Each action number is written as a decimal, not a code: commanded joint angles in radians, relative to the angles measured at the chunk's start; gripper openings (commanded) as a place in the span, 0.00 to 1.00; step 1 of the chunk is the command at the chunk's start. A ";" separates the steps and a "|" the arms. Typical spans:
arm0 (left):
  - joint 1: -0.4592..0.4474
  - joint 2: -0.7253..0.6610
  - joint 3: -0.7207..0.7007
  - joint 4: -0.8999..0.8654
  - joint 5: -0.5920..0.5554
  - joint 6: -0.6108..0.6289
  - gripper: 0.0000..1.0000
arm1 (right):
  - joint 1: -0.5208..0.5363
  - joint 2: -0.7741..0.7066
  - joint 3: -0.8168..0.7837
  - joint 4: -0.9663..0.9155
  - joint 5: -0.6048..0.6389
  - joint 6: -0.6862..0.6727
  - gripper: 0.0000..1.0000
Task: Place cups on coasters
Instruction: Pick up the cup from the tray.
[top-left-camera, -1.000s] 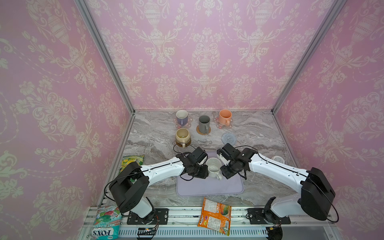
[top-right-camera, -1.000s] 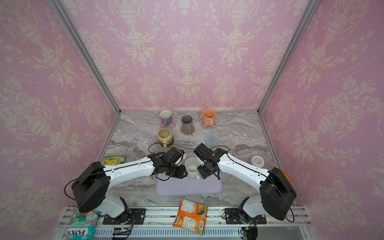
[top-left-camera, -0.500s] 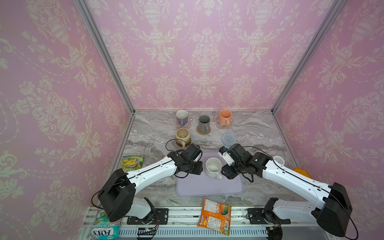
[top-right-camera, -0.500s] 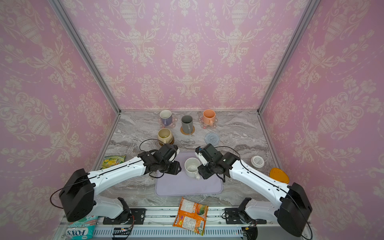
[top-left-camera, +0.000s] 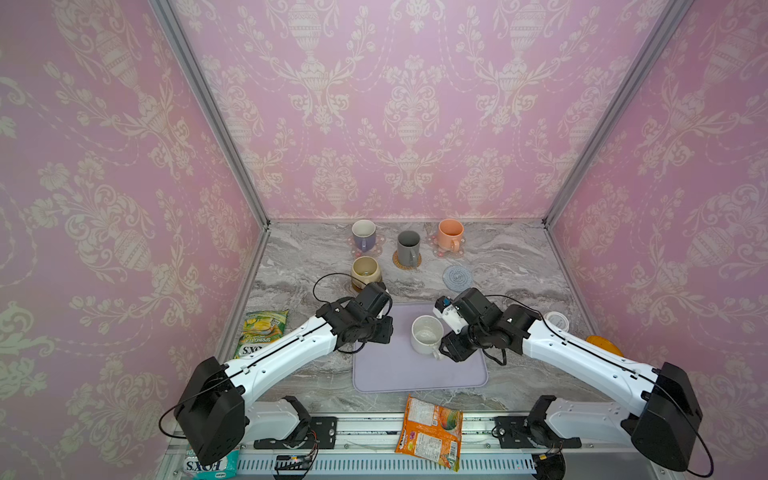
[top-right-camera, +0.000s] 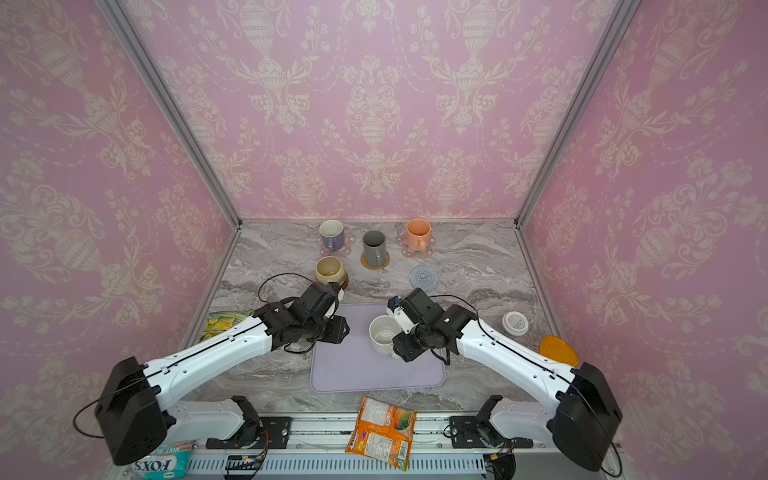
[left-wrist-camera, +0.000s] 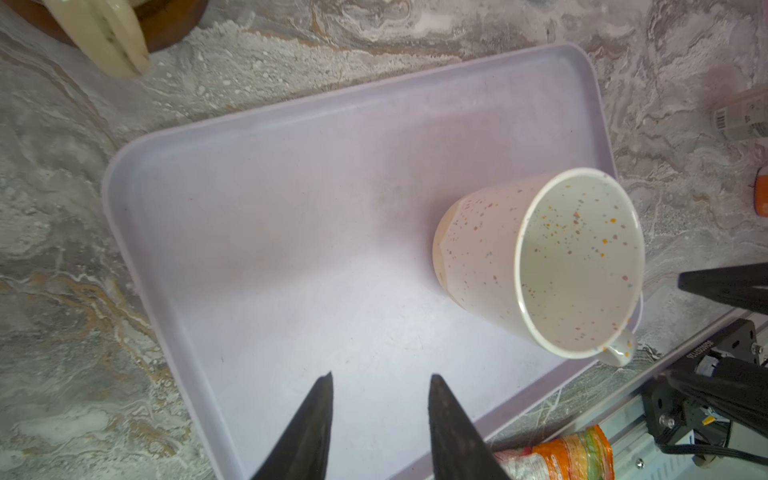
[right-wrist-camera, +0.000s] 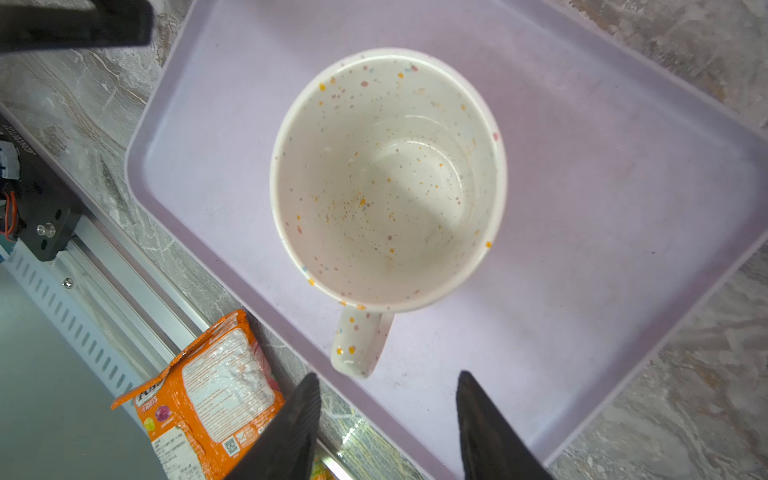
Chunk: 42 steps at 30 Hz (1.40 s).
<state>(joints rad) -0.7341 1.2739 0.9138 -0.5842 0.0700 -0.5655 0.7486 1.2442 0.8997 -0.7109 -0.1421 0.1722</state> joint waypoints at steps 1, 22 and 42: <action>0.023 -0.046 -0.008 -0.001 -0.061 -0.006 0.41 | 0.009 0.049 0.006 -0.005 0.007 0.027 0.54; 0.075 -0.142 -0.066 0.029 -0.093 -0.057 0.43 | 0.054 0.188 0.073 0.020 -0.001 0.073 0.51; 0.082 -0.182 -0.102 0.032 -0.105 -0.067 0.43 | 0.097 0.283 0.149 -0.018 0.108 0.104 0.36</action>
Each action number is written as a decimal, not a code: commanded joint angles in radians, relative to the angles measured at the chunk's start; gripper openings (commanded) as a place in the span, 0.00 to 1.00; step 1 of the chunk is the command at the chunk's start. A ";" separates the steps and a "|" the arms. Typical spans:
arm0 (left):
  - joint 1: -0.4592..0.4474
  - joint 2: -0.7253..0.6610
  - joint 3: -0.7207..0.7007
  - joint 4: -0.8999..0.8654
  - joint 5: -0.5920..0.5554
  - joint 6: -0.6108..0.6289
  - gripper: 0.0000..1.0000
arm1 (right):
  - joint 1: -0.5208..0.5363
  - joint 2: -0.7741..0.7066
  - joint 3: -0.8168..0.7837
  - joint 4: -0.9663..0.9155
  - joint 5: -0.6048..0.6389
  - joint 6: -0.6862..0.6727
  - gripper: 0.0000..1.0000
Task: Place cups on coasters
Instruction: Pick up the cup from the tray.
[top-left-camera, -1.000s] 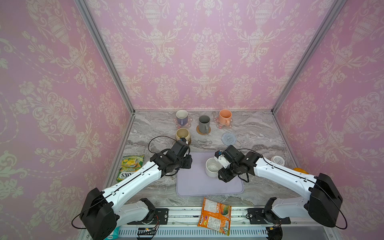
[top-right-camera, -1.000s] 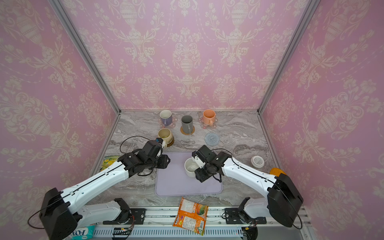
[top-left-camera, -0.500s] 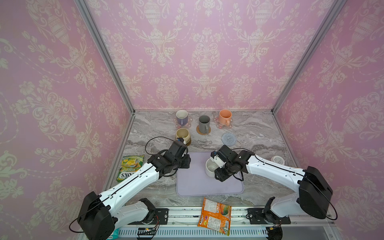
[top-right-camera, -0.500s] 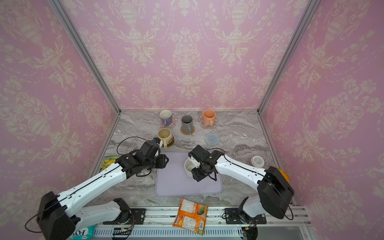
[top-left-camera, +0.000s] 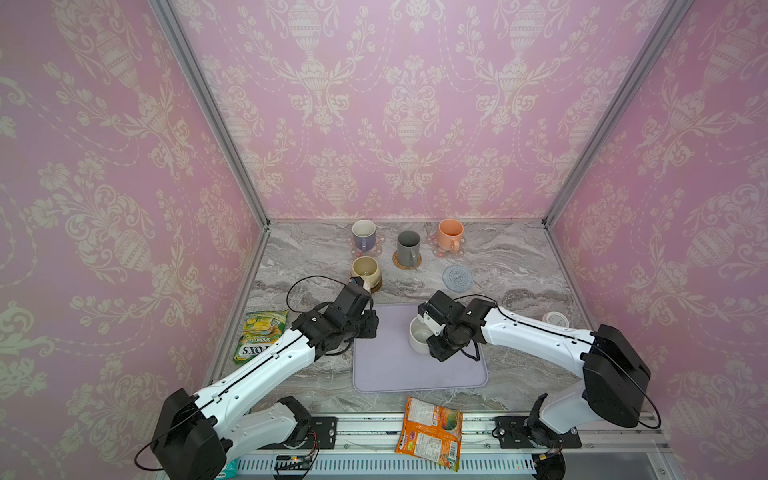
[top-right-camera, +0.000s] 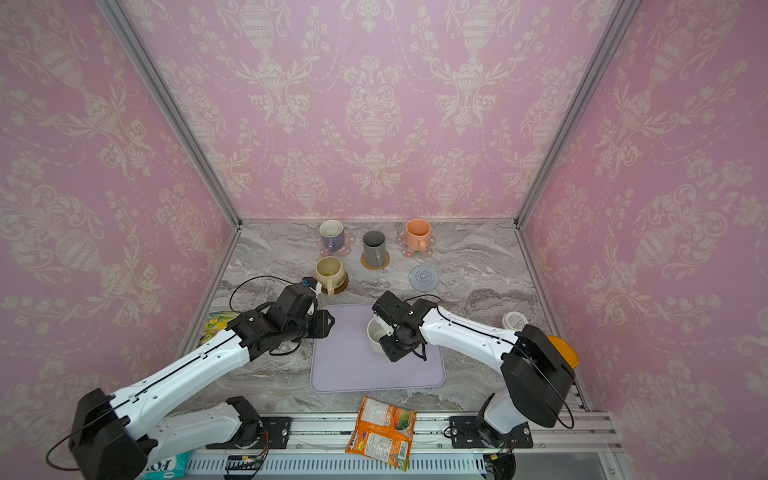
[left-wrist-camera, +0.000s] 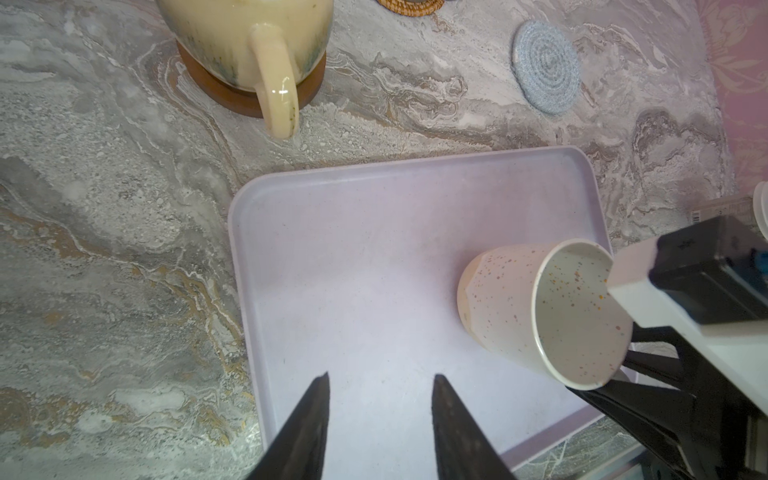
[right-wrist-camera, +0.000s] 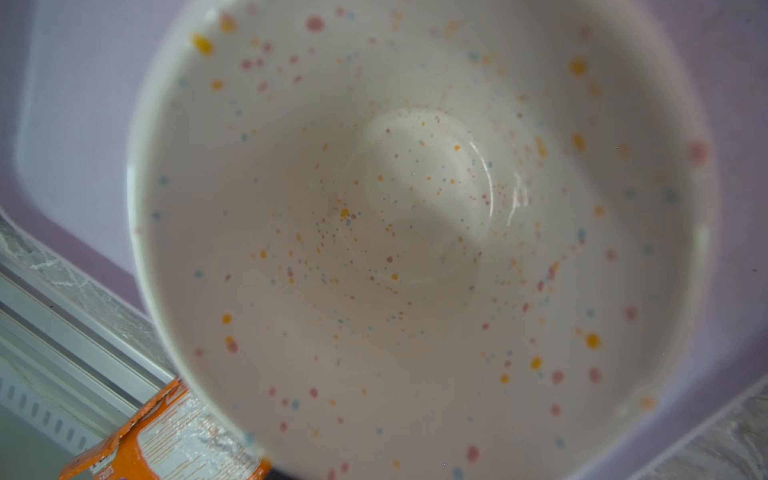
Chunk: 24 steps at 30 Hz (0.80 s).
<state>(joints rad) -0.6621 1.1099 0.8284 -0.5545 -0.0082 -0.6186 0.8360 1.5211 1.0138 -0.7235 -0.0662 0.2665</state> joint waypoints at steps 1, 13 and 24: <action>0.012 -0.018 -0.019 0.003 -0.025 -0.013 0.43 | 0.010 0.008 0.036 -0.005 0.035 0.011 0.36; 0.013 -0.044 -0.038 -0.001 -0.031 -0.018 0.44 | 0.021 0.026 0.042 -0.008 0.067 0.023 0.17; 0.019 -0.074 -0.061 -0.004 -0.038 -0.026 0.44 | 0.021 0.017 0.043 -0.006 0.116 0.025 0.00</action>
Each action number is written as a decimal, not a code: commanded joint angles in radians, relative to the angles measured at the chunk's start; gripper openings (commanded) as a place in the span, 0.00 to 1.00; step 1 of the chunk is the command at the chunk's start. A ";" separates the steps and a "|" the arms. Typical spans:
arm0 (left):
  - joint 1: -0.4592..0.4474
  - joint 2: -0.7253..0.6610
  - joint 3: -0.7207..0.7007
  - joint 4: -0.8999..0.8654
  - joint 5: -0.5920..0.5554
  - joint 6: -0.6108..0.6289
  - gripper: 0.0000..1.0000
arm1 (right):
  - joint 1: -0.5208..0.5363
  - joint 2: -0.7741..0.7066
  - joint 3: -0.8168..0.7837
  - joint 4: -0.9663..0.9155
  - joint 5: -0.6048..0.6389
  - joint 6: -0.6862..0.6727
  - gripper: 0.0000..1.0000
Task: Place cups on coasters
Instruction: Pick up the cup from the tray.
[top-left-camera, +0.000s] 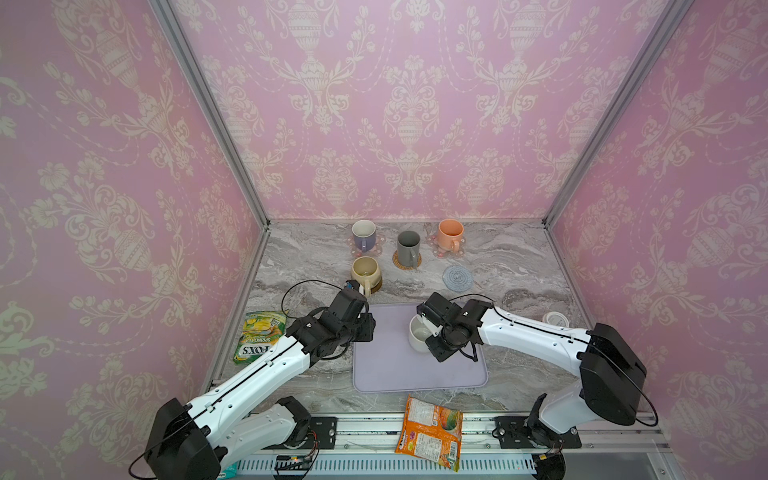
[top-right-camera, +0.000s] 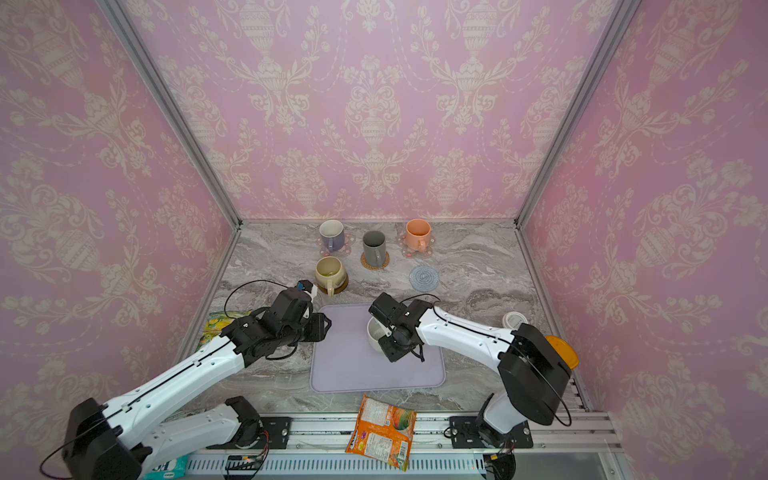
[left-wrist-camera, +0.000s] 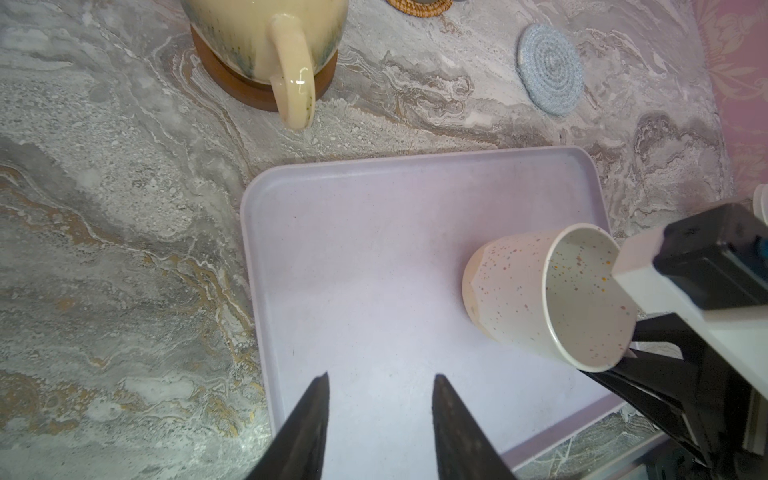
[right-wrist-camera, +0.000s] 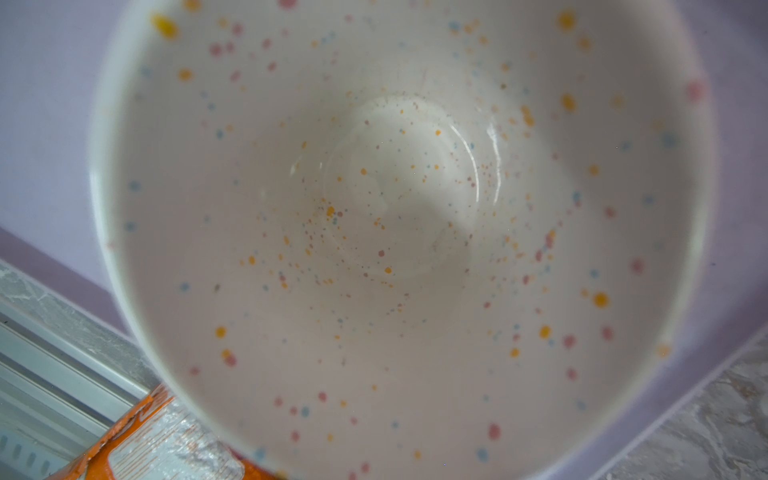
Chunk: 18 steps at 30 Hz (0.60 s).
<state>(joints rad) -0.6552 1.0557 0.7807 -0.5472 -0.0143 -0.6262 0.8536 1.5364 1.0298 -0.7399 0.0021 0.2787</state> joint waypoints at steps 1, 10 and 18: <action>0.011 -0.020 -0.013 -0.013 -0.032 -0.019 0.44 | 0.004 -0.002 0.026 0.012 0.055 0.010 0.00; 0.013 -0.016 -0.015 -0.018 -0.040 -0.018 0.44 | 0.002 -0.040 0.012 0.031 0.082 0.004 0.00; 0.014 -0.013 -0.015 -0.020 -0.044 -0.020 0.44 | -0.050 -0.106 -0.026 0.056 0.114 0.023 0.00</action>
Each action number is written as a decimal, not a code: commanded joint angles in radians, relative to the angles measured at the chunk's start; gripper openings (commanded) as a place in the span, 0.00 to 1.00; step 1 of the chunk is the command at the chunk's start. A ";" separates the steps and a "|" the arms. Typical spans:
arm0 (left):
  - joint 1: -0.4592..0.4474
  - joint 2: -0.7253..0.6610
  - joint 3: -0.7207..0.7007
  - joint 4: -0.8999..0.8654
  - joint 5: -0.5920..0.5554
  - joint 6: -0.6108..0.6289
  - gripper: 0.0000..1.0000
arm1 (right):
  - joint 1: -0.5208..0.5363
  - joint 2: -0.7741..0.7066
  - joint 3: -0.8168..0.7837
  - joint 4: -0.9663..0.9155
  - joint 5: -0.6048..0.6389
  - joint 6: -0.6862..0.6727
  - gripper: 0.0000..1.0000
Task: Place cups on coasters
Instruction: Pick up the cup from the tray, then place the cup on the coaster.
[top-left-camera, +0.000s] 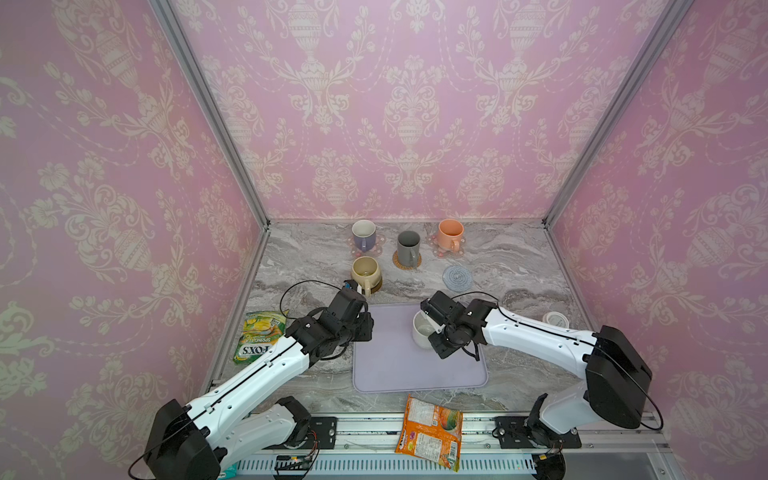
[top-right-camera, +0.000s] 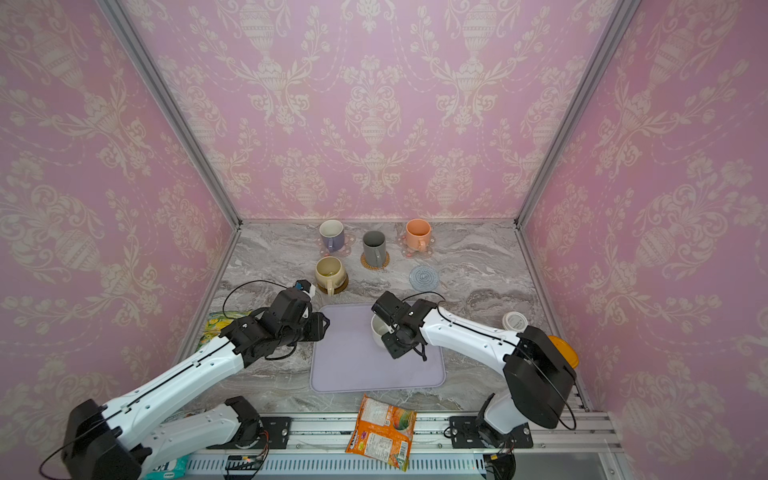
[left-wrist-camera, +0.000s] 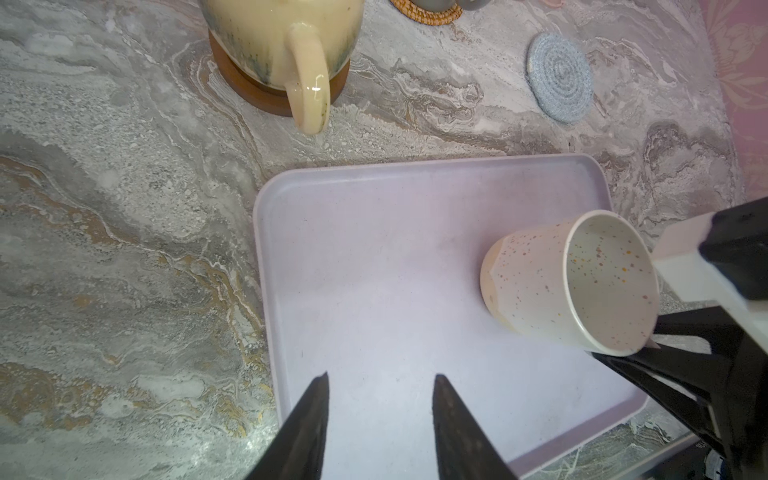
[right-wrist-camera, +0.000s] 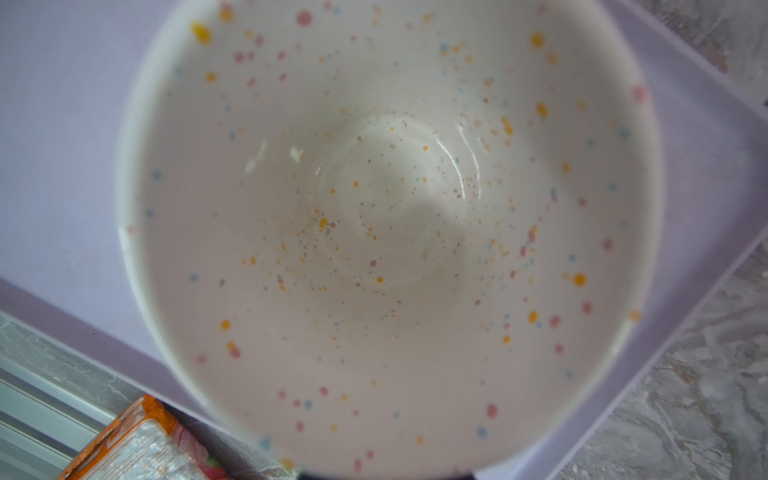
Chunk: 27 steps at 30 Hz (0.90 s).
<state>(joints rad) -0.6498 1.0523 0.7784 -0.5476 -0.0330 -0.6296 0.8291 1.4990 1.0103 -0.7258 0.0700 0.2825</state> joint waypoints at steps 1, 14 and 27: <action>0.009 -0.008 -0.011 -0.019 -0.025 -0.017 0.44 | -0.037 -0.080 -0.012 0.041 0.048 0.019 0.00; 0.009 0.022 0.003 -0.014 -0.016 -0.012 0.44 | -0.204 -0.230 -0.089 0.055 0.076 0.015 0.00; 0.011 0.054 0.031 -0.020 -0.016 -0.001 0.44 | -0.351 -0.329 -0.128 0.095 0.082 0.003 0.00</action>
<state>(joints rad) -0.6487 1.0973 0.7788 -0.5476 -0.0334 -0.6296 0.4927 1.2110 0.8833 -0.7055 0.1310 0.2890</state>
